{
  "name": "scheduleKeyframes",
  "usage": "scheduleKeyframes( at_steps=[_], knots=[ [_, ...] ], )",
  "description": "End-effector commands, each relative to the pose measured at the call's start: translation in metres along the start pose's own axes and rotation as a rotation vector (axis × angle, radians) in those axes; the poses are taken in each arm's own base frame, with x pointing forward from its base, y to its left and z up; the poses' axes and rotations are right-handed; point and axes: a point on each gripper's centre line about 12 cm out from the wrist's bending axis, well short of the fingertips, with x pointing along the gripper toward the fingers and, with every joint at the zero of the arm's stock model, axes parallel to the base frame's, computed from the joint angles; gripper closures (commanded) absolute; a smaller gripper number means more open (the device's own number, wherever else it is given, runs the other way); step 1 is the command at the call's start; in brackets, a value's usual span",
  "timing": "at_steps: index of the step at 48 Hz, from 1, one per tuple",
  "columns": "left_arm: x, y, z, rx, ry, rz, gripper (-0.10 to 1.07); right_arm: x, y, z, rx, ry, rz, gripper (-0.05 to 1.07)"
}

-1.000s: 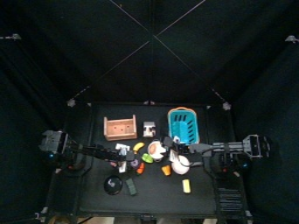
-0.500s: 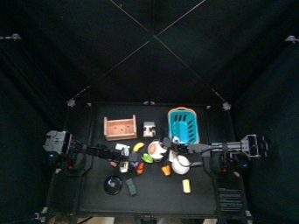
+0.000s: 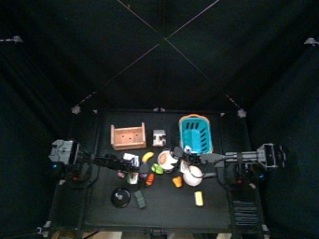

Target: Grab purple gear

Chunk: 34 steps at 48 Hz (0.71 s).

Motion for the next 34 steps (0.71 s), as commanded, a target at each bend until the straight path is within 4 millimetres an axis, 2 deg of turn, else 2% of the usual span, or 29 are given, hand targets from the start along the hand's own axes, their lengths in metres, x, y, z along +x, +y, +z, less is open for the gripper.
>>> scheduleKeyframes(
  at_steps=[1,23,29,34],
  knots=[
    [0.0006,-0.0005,-0.0041,0.000,0.040,-0.001,-0.01,-0.0043,0.0013,0.0064,0.000,-0.025,0.006,0.18],
    [-0.0003,-0.0004,-0.0036,0.000,0.054,-0.001,0.01,-0.0041,0.0007,0.0058,0.001,-0.024,0.005,0.18],
    [-0.0004,-0.0004,-0.0041,-0.002,0.066,-0.001,0.05,-0.0042,0.0009,0.0066,0.001,-0.027,0.005,0.18],
    [-0.0002,-0.0004,-0.0050,-0.002,0.080,-0.001,0.14,-0.0047,0.0003,0.0068,0.004,-0.027,0.004,0.18]
  ],
)
